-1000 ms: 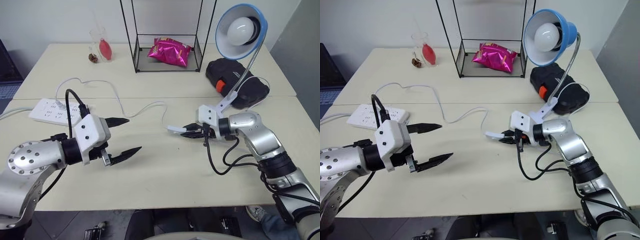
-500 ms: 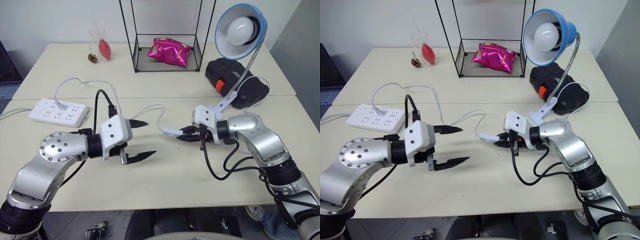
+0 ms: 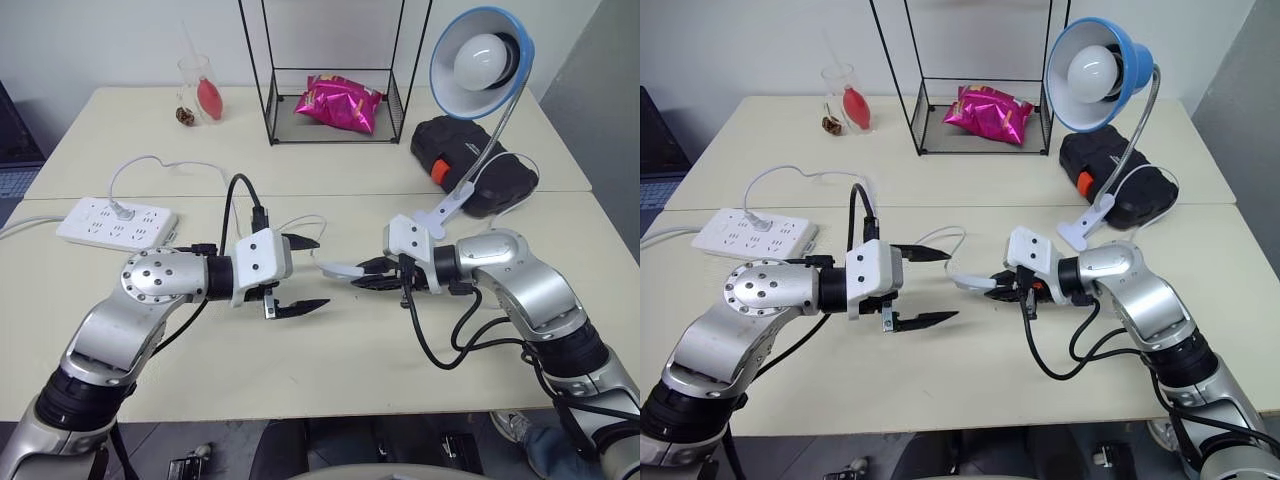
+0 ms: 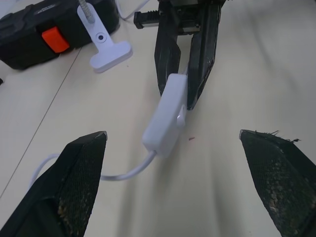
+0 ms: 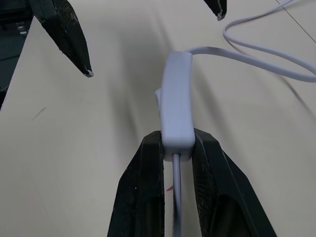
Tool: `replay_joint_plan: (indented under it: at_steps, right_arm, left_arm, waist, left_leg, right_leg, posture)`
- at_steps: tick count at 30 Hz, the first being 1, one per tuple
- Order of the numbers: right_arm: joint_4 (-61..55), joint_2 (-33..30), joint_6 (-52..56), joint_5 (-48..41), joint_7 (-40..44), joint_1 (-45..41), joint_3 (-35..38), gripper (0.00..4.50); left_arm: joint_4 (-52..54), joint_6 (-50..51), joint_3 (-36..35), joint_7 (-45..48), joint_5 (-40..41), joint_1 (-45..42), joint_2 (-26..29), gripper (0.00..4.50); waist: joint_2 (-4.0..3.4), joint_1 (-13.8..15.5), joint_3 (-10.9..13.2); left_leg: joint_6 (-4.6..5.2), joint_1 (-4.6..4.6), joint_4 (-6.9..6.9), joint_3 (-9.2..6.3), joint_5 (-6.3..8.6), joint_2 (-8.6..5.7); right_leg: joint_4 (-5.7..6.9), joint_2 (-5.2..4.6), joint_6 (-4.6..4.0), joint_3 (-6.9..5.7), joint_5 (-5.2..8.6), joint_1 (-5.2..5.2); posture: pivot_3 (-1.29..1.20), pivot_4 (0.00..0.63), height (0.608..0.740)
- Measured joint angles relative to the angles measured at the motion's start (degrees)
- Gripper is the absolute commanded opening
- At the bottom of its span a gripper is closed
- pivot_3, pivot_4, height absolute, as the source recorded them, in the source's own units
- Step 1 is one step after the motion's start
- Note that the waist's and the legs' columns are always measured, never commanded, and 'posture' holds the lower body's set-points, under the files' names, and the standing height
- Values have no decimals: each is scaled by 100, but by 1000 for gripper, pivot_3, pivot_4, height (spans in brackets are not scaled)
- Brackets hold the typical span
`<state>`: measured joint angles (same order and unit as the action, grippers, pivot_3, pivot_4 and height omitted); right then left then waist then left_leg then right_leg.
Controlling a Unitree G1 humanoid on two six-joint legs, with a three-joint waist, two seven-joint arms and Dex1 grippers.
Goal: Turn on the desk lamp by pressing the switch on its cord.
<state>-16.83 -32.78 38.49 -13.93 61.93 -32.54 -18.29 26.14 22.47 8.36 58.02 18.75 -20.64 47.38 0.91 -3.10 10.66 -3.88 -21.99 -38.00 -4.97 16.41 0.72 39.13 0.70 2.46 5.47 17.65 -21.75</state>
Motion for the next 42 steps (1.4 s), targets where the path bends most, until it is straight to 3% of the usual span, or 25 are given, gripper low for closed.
replay_joint_plan:
  at_steps: [20,39,42]
  right_arm:
    - [-347,-119,15,-76,-202,217,-115,413]
    - [-507,-221,21,-80,-241,235,-104,413]
    - [-507,-245,17,-79,-217,224,-104,413]
  left_arm:
    - [-252,-104,614,262,-652,-425,-224,4500]
    - [-487,-47,824,434,-775,-594,-393,980]
    - [-527,-71,827,545,-777,-594,-390,712]
  waist:
    - [0,4,0]
    - [0,3,0]
    - [0,3,0]
  left_leg:
    - [0,-2,0,-2,0,-1]
    - [1,-2,-1,-3,0,-2]
    - [1,-2,-1,-3,0,-2]
  right_leg:
    - [0,1,0,-1,0,-1]
    - [2,2,0,-2,0,-1]
    - [2,2,0,-2,0,-1]
  posture:
    - [0,150,740]
    - [0,150,740]
    - [0,150,740]
